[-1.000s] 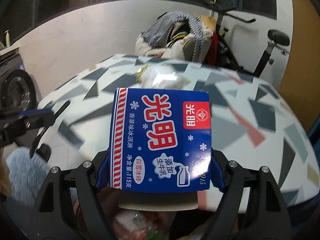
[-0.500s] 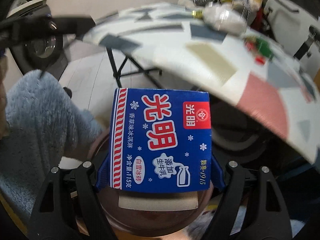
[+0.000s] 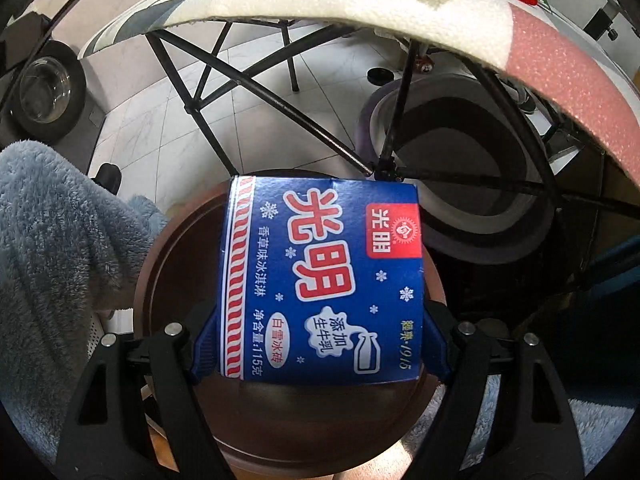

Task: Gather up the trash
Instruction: 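Open right tool over the bin dropping blue box while left tool carries spork, then lower the spork into the bin and open the left tool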

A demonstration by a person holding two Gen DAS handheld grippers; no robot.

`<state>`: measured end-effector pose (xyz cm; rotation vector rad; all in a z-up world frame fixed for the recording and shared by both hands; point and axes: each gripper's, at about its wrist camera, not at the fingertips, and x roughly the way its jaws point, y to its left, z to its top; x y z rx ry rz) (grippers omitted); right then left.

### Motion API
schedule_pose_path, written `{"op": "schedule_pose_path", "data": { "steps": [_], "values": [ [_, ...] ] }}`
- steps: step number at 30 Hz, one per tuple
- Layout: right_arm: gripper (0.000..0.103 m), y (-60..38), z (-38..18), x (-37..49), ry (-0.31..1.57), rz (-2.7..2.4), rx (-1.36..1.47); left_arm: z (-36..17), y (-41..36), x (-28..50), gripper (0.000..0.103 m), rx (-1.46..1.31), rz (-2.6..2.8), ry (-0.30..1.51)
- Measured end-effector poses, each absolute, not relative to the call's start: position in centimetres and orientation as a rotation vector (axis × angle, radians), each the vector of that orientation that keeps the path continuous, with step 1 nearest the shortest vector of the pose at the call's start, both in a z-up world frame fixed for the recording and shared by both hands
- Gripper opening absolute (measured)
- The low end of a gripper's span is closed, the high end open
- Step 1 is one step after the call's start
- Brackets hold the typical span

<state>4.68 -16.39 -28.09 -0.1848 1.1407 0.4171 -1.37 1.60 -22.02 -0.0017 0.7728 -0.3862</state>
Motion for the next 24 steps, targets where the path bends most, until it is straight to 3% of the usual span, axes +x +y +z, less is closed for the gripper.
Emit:
{"op": "schedule_pose_path", "data": {
  "steps": [4,10,17,24],
  "values": [
    [0.091,-16.8,-28.0,4.6,1.125,0.413,-0.175,-22.3,1.6,-1.3,0.01,-0.005,-0.391,0.785],
    [0.093,-17.0,-26.7,3.7,1.041,0.413,-0.17,-22.6,1.5,-1.3,0.01,-0.01,-0.392,0.794],
    [0.097,-18.2,-21.5,0.9,0.723,0.35,-0.211,-23.1,1.0,-1.0,0.01,-0.004,-0.398,0.817],
    [0.097,-19.9,-20.2,1.3,0.603,0.217,-0.201,-24.6,-0.1,-0.2,0.01,0.037,-0.407,0.877]
  ]
}}
